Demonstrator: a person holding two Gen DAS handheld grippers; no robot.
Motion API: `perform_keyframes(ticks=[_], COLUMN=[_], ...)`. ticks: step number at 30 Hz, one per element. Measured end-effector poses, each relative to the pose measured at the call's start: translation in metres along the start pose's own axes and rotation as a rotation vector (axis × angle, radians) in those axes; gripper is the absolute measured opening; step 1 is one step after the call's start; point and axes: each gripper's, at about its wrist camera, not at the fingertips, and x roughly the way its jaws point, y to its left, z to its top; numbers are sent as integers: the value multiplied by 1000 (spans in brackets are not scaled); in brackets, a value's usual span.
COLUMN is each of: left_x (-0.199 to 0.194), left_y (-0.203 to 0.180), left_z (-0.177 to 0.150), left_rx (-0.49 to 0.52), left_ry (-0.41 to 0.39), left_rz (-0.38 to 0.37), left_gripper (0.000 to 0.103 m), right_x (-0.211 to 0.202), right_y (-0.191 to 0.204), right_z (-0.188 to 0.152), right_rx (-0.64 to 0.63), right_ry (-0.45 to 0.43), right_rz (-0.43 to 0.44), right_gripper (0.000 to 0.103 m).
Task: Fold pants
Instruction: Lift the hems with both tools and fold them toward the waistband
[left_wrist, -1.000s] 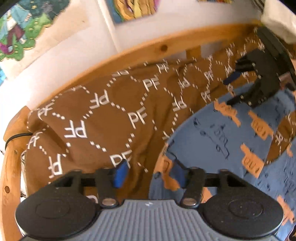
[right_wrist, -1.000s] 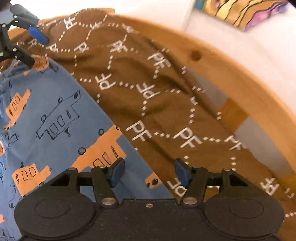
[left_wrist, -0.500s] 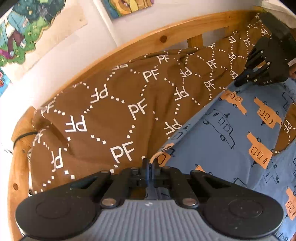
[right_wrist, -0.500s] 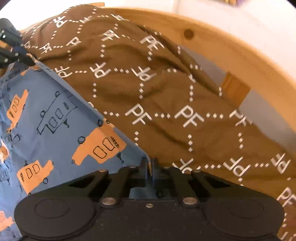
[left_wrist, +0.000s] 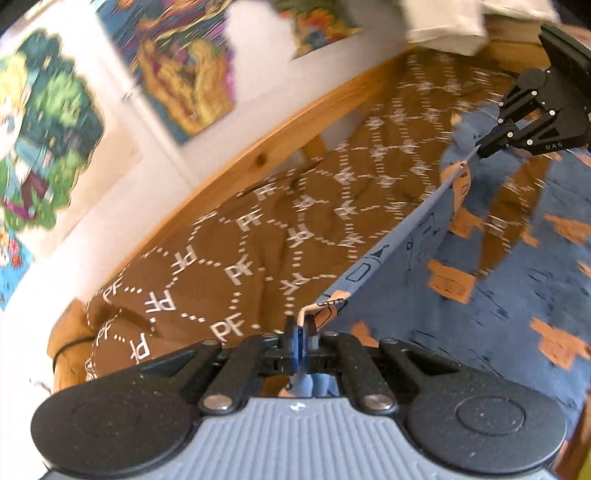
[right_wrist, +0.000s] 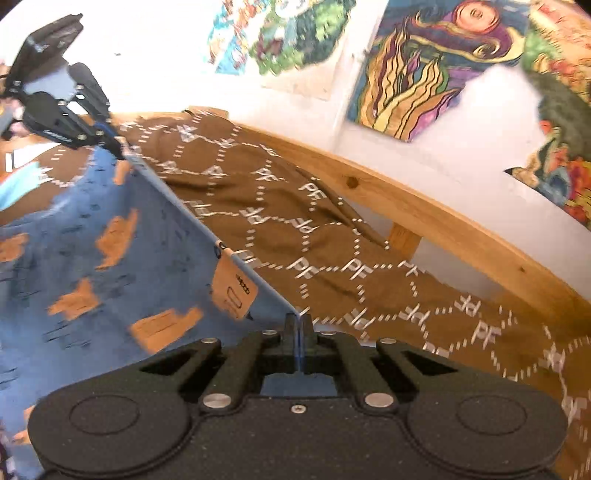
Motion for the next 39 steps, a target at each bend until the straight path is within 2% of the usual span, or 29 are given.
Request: perform_keyframes(ticks=[4,9,16,20,27,32,39], left_x=[-22,-34,-35,-33,-38,-42,-41], left_y=[-34,-77,-115,-125,-130,-133,-138], left_z=[-12,-39,-77,-95,-108,-111,-118], left_rx=[85,162,189,193,216,226,238], left_ry=[-10,38,101,130,146,157,174], left_rz=[-33,-77,-85,-60,-38,-57,-79], left_gripper=[2,2,2,2,2,2,2], right_x=[-45,-82,-92,-86,-93,-105,-102], right_y=[28,62,110,132,142,157,163], right_z=[-28,-63,-99,-115,-116,-115,-128], right_rx=[34,68,89,51,11,-67,-39], right_ry=[-13,35,114,137,120,127,155], right_rz=[8,36,72,58,37,47,51], right_gripper=[0,0,0,0,0,0,0])
